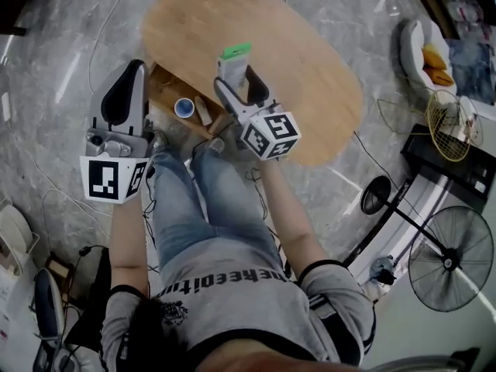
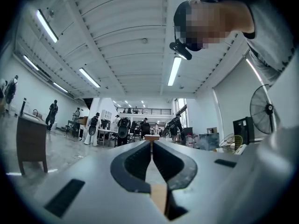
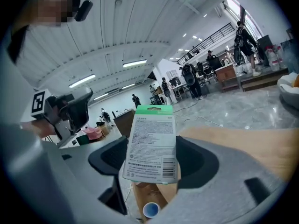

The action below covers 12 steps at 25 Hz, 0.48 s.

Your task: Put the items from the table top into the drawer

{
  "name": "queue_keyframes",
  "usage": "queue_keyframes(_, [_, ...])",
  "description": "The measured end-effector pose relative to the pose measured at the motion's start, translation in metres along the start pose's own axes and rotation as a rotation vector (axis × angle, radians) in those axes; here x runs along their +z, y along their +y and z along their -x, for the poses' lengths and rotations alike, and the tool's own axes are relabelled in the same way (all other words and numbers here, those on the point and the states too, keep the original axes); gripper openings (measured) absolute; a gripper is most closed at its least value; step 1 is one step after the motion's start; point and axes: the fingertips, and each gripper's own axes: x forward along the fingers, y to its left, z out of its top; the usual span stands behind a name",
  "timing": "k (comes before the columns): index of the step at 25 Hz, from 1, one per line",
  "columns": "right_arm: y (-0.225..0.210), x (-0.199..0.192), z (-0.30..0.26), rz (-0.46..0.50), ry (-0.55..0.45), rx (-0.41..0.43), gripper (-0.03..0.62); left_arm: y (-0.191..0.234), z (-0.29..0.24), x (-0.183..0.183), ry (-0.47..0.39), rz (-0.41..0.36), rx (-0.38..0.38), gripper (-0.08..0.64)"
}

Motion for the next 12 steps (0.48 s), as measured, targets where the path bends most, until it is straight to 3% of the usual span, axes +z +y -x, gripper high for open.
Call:
queue_keyframes(5, [0.034,-0.038,-0.024,0.058,0.071,0.015,0.326,0.032,0.027,-0.006,-0.013,0.001,0.008,0.015])
queue_keyframes(12, [0.078,-0.091,-0.057,0.131,0.150,0.030,0.327,0.067,0.058,-0.020,-0.006,-0.012,-0.036,0.014])
